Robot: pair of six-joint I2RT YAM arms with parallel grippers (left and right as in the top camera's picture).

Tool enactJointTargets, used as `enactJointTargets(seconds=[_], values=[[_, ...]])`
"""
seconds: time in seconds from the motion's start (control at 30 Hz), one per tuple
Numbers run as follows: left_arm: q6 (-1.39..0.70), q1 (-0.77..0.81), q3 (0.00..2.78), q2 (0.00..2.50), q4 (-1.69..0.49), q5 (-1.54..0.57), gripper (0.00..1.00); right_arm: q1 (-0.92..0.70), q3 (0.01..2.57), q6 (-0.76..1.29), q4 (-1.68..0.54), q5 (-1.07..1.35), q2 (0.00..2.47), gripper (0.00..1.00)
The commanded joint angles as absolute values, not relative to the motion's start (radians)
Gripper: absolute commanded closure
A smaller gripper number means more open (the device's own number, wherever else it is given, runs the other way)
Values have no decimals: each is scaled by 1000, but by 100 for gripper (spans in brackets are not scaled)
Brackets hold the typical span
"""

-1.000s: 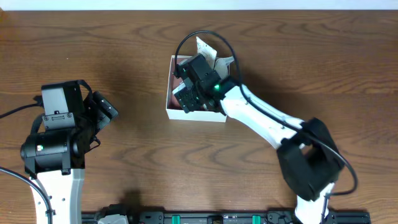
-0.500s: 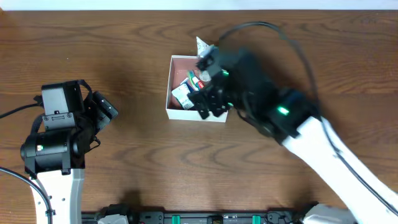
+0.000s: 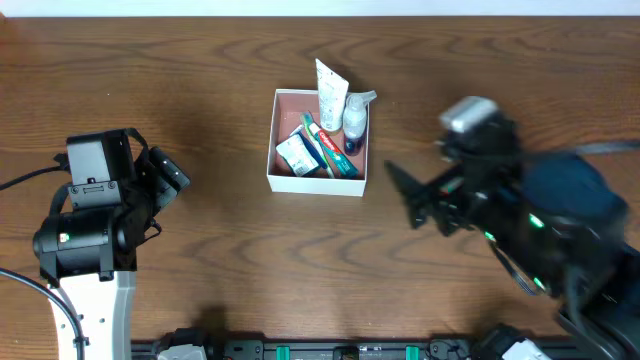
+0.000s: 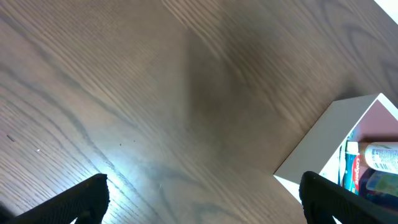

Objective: Pack container

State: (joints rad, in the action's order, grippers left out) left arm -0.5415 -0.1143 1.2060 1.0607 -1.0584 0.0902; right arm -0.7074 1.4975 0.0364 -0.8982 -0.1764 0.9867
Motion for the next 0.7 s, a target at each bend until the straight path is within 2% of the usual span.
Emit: enactJointTargets(seconds=[0.0, 0.13, 0.27, 0.5, 0.67], values=[[-524, -118, 1205, 1066, -1062, 110, 2, -719, 1511, 6, -933, -422, 946, 1], [-524, -118, 1205, 1066, -1062, 110, 2, -675, 1500, 7, -992, -480, 918, 1], [-524, -118, 1205, 1066, -1062, 110, 2, -474, 1413, 65, -971, -360, 877, 1], [-524, -118, 1205, 1066, -1062, 110, 2, -91, 1004, 85, -739, 9, 699, 1], [-524, -118, 1205, 1066, -1062, 110, 2, 35, 694, 89, -624, 41, 511, 1]])
